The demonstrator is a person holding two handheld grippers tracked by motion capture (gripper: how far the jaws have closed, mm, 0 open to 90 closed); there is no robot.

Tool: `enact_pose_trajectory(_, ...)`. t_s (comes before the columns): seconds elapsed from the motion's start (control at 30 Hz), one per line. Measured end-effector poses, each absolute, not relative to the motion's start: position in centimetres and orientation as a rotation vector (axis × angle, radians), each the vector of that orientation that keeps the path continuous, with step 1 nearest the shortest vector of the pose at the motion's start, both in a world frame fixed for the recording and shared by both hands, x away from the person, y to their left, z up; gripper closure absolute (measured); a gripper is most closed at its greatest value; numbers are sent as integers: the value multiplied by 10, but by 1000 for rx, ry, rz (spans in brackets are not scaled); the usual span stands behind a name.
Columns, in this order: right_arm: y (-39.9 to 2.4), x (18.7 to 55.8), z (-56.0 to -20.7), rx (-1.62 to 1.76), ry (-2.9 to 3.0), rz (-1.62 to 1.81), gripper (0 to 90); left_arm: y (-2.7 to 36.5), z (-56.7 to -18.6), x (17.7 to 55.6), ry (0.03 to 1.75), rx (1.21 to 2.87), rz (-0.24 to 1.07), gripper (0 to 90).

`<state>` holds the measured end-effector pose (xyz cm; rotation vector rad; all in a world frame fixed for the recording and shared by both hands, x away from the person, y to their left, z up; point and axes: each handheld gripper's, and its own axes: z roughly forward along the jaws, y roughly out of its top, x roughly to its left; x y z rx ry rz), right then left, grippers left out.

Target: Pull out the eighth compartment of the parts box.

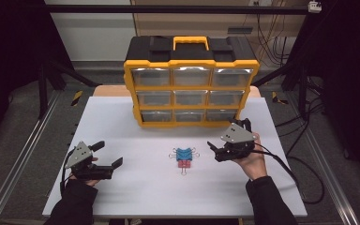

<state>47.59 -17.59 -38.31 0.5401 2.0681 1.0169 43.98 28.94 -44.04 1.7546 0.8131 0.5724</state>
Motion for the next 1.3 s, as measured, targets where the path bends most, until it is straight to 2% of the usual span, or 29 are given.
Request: enact_pose_trajectory(1.3, -134, 512, -380, 324, 2133, 827, 16, 289, -441, 440, 813, 1761, 575, 14)
